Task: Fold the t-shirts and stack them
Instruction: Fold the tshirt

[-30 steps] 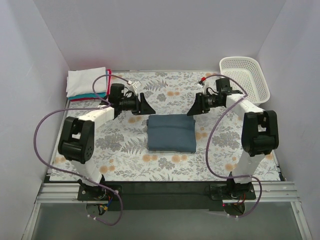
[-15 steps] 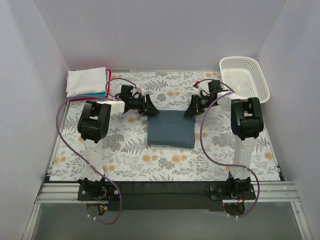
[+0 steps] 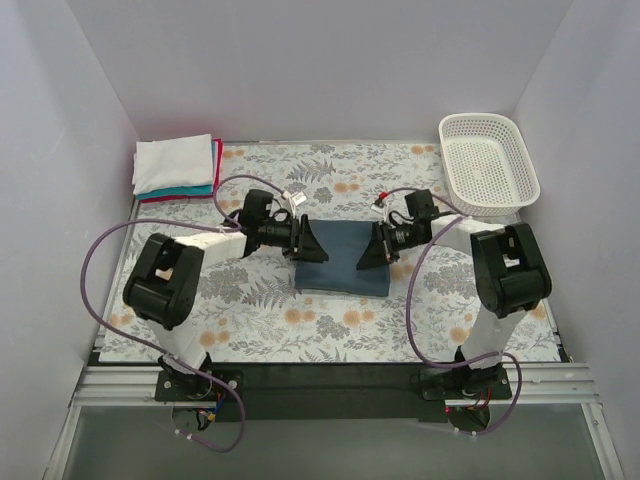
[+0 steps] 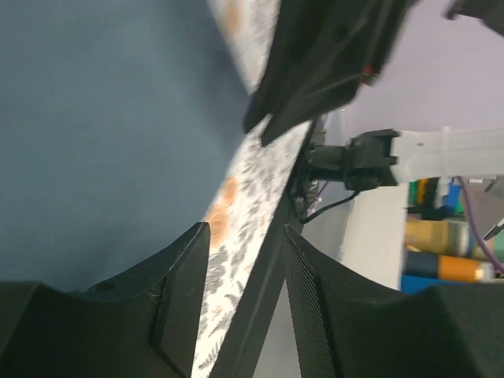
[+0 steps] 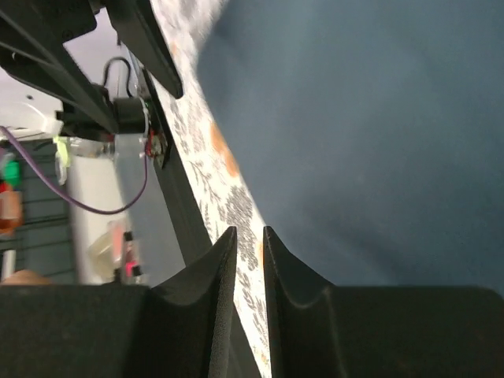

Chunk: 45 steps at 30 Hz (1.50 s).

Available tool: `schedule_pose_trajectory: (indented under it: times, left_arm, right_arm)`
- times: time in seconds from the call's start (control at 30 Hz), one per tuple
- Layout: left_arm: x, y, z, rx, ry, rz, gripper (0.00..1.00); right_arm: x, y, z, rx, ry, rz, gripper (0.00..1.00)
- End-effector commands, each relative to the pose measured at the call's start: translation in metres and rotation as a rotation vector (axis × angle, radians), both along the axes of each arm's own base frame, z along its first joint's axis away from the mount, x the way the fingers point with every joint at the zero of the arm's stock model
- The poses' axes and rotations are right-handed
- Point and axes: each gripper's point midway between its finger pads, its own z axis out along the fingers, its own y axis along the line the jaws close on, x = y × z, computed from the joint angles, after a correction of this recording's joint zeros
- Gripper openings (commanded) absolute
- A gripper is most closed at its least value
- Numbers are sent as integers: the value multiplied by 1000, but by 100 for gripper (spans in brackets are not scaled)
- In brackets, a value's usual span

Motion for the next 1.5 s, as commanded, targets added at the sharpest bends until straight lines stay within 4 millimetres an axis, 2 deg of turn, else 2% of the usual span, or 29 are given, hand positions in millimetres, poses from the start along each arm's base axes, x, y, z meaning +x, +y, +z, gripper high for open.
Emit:
schedule_pose_trajectory:
  times: [0.0, 0.07, 0.17, 0.2, 0.27, 0.3, 0.33, 0.37, 0.43, 0.47, 0.53, 0.57, 0.63, 0.7, 0.73, 0.83, 0.87, 0.9, 0.93, 0.97, 1.03, 1.13, 1.23, 1.3, 1.33, 1.37, 1.4, 1.43, 1.47]
  left_arm:
    - [-16, 11, -73, 108, 228, 35, 40]
    - [-16, 18, -103, 162, 277, 57, 39]
    - [-10, 29, -121, 216, 267, 67, 38]
    - [-6, 31, -117, 212, 243, 63, 38]
    - [-2, 38, -106, 196, 200, 61, 38]
    - [-2, 39, -86, 165, 156, 52, 38]
    - [-3, 39, -76, 147, 120, 34, 38]
    - [-6, 38, -64, 127, 99, 24, 39]
    - [-21, 36, -31, 66, 42, -4, 39]
    - [-32, 30, -21, 50, 34, -24, 39]
    - [-53, 24, -17, 48, 26, -53, 39]
    - [-58, 22, -10, 39, 7, -51, 39]
    - [-62, 15, -8, 14, 14, -50, 38]
    - [-67, 10, -21, 26, 71, -50, 38]
    - [-65, 6, -22, 18, 65, -55, 37]
    - [-60, -4, -46, 46, 103, -62, 37]
    - [-51, -6, -58, 78, 104, -41, 36]
    - [-49, -3, -82, 131, 151, -26, 36]
    - [-46, 3, -97, 162, 184, -12, 35]
    - [-46, 5, -102, 159, 210, -16, 34]
    - [-44, 14, -117, 176, 263, 8, 35]
    - [-43, 27, -121, 180, 312, 36, 34]
    - [-50, 37, -118, 155, 332, 35, 34]
    - [-56, 37, -103, 117, 295, -8, 34]
    - [-60, 37, -93, 87, 281, -31, 34]
    - [-60, 34, -75, 43, 232, -63, 33]
    - [-62, 32, -58, 5, 204, -95, 33]
    - [-54, 27, -37, -28, 132, -116, 33]
    - [-47, 25, -13, -49, 40, -117, 33]
  right_arm:
    - [-13, -1, -39, -19, 109, 12, 24]
    - [-11, -9, -68, -60, 168, -6, 20]
    - [-7, -22, -90, -134, 203, -33, 14]
    - [-3, -24, -89, -141, 189, -35, 13]
    - [0, -25, -74, -132, 159, -35, 13]
    - [-2, -25, -67, -122, 142, -30, 13]
    - [-4, -22, -56, -92, 123, -20, 14]
    - [-3, -20, -35, -60, 67, -16, 15]
    - [-12, -16, -12, -1, 34, -1, 15]
    - [-15, -11, 9, 30, -38, 18, 15]
    - [-32, -1, 20, 61, -51, 61, 16]
    - [-35, 3, 27, 73, -79, 75, 17]
    - [-44, 9, 26, 77, -83, 98, 18]
    - [-53, 17, 17, 77, -62, 119, 20]
    - [-55, 20, 14, 79, -48, 128, 20]
    - [-57, 33, -2, 85, 5, 182, 19]
    - [-59, 36, -19, 69, 44, 200, 18]
    - [-55, 38, -26, 58, 56, 201, 17]
    - [-53, 38, -36, 39, 74, 195, 15]
    - [-55, 35, -54, 10, 128, 188, 14]
    - [-51, 25, -70, -30, 137, 164, 13]
    - [-56, 4, -95, -116, 155, 125, 12]
    - [-50, -22, -98, -121, 155, 72, 11]
    - [-55, -30, -90, -116, 156, 74, 9]
    - [-49, -30, -74, -69, 80, 107, 7]
    - [-58, -31, -58, -43, 95, 137, 5]
    - [-58, -24, -33, 42, 61, 159, 5]
    - [-53, -21, -4, 73, -27, 163, 5]
    - [-38, -17, 20, 90, -116, 161, 8]
